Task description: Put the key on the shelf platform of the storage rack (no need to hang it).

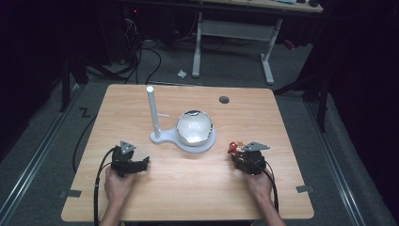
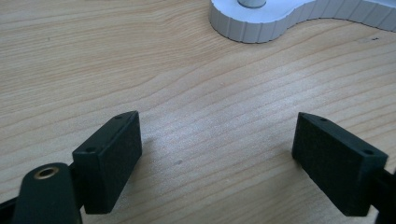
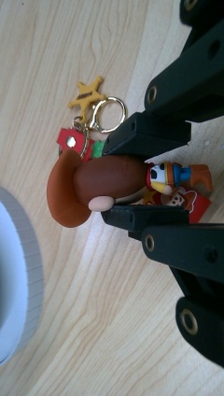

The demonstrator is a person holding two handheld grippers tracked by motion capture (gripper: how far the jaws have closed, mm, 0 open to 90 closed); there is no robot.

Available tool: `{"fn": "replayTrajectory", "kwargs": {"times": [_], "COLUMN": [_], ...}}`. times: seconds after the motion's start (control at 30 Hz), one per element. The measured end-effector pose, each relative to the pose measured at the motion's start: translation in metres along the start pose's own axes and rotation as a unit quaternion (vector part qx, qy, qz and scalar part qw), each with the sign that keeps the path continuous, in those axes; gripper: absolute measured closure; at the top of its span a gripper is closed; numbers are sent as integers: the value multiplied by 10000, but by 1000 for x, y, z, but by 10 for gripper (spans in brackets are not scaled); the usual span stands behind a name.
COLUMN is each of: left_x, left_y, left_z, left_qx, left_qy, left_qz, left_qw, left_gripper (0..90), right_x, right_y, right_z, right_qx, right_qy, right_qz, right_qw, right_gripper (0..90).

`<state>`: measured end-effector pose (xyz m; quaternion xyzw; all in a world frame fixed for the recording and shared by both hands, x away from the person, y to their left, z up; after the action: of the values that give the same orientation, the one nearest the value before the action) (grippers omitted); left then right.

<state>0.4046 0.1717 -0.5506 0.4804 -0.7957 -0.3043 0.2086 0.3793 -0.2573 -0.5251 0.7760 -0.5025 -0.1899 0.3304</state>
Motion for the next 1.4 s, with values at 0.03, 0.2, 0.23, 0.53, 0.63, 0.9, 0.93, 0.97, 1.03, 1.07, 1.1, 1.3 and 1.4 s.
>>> {"fn": "replayTrajectory", "kwargs": {"times": [0.03, 0.2, 0.23, 0.53, 0.63, 0.9, 0.93, 0.97, 1.03, 1.07, 1.1, 1.3, 1.4], "left_x": [0, 0, 0, 1, 1, 1, 1, 1, 1, 1, 1, 1, 1], "left_y": [0, 0, 0, 0, -1, -1, -1, -1, -1, -1, -1, -1, -2], "left_z": [0, 0, 0, 0, 0, -1, -1, -1, -1, -1, -1, -1, -1], "left_qx": [8, 12, 18, 14, 17, 15, 14, 14, 12, 11, 10, -20, -14], "left_qy": [-1, -18, -10, -8, 1, 28, 26, 27, 24, 24, 25, 21, 13], "left_qz": [-5, -21, -22, -49, -56, -79, -78, -76, -72, -73, -73, -40, -43], "left_qw": [10000, 10000, 10000, 10000, 10000, 10000, 10000, 10000, 10000, 10000, 10000, 10000, 10000], "left_gripper": [165, 170, 171, 172, 171, 167, 166, 164, 162, 161, 160, 147, 147], "right_x": [1, 6, 7, 11, 11, 9, 9, 8, 8, 7, 7, 2, -2], "right_y": [1, 11, 15, 35, 41, 51, 52, 53, 53, 54, 54, 62, 71], "right_z": [0, -2, -5, -22, -26, -37, -39, -42, -44, -46, -48, -65, -75], "right_qx": [27, 221, 269, 415, 438, 549, 571, 586, 598, 618, 631, 759, 902], "right_qy": [-26, -130, -91, -64, -86, -75, -45, -48, -53, -33, -31, 75, 153], "right_qz": [-24, -114, -119, -192, -208, -383, -393, -440, -452, -468, -480, -583, -684], "right_qw": [10000, 9996, 9995, 9989, 9988, 9977, 9976, 9973, 9972, 9970, 9968, 9954, 9935], "right_gripper": [671, 671, 671, 670, 670, 670, 670, 670, 670, 670, 670, 671, 670]}}
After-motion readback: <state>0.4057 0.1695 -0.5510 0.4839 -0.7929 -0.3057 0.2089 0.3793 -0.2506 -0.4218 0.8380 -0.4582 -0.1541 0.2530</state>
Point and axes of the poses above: each handheld gripper's, and its own axes: y roughly backward along the jaws, z roughly out of its underside, x roughly to its right, the point moved 2 cm from there along -y, roughly forward along the jaws, and after that the axes turned 2 degrees about z, right-handed, at the moved point
